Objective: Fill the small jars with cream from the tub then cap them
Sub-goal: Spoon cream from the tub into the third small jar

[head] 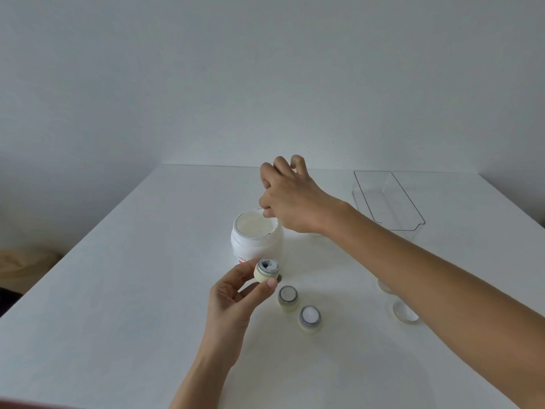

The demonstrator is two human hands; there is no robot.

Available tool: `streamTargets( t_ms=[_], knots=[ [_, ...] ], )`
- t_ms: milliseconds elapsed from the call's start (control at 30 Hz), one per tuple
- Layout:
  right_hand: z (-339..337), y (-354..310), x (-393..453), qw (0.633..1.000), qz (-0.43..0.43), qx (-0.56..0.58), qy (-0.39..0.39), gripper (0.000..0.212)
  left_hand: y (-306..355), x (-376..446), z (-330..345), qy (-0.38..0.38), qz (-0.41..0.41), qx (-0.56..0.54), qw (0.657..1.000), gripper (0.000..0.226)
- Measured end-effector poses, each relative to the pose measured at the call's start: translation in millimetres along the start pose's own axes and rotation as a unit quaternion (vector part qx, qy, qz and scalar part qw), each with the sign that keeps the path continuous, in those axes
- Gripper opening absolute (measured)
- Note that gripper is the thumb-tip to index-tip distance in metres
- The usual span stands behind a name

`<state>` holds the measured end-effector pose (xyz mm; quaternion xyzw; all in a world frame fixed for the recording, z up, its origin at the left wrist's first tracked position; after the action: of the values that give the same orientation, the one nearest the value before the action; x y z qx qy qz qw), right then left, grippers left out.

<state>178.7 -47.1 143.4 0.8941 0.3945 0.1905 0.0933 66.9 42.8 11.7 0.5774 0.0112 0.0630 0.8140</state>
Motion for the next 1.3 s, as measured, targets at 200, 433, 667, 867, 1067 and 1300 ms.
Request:
streamTargets(
  t_ms=[200, 433, 667, 867, 1067, 1300],
  knots=[
    [14, 16, -3, 0.97, 0.147, 0.147, -0.126, 0.04, 1, -1, -1, 0.009, -0.001, -0.007, 1.0, 0.044],
    [33, 37, -22, 0.866, 0.327, 0.353, -0.134, 0.028, 2, -1, 0, 0.002, 0.002, 0.013, 1.0, 0.042],
    [43, 48, -40, 0.784, 0.399, 0.461, -0.116, 0.027, 3, -2, 1, 0.013, 0.004, -0.008, 1.0, 0.04],
    [40, 50, -50, 0.734, 0.392, 0.547, -0.093, 0.023, 2, -1, -1, 0.027, -0.004, -0.04, 0.999, 0.039],
    [33, 39, -70, 0.742, 0.374, 0.549, -0.088, 0.028, 3, 0, -1, 0.032, -0.005, -0.064, 0.997, 0.041],
    [19, 21, -78, 0.851, 0.323, 0.414, -0.002, 0.029, 4, 0, -1, 0.025, -0.003, -0.071, 0.997, 0.038]
  ],
)
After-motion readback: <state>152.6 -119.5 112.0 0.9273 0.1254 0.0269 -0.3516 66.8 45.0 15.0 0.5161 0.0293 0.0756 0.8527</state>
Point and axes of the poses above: each hand's wrist, its own x-axis towards the middle knuckle, its own z-axis out of the palm, y = z × x, the point moved 5 cm from there along x, towards the middle knuckle, and after that the axes turned 1 degree about z, right-handed, at the moved point
